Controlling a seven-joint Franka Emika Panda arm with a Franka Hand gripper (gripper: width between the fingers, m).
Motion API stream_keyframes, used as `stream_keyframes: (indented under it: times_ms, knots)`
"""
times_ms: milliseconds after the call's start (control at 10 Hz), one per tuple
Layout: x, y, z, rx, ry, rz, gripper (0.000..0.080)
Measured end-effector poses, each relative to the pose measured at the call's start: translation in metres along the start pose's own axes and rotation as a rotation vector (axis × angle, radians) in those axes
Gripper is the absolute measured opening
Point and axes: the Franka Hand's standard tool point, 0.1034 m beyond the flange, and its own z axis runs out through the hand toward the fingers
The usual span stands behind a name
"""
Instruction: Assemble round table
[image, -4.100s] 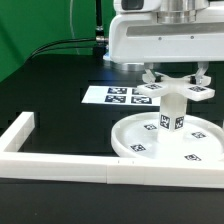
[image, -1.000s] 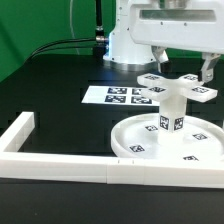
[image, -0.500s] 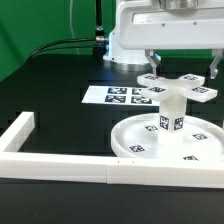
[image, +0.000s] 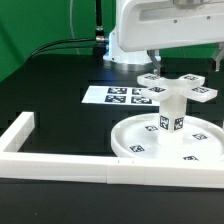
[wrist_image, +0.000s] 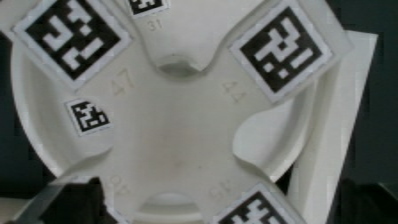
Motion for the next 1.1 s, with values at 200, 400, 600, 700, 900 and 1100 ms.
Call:
stream_keyframes:
  times_ms: [200,400,600,700,900,1100]
  knots:
    - [-0.0004,0.0014,0.0001,0.000,0.000,-0.112,0.0648]
    - [0.0034,0.0009,-0.0011,-0.037,0.013,-0.350,0.0648]
    - [0.0038,-0.0014,0.0002,-0.058,-0.007,-0.610,0.0648]
    - [0.0042,-0.0047,0.0019,-0.081,-0.030,-0.723,0.0648]
    - [0.0040,-0.0050,0.0024,-0.088,-0.041,-0.859,0.0648]
    - [0.0036,-0.0032,0.0026,-0.087,-0.044,-0.925,0.0648]
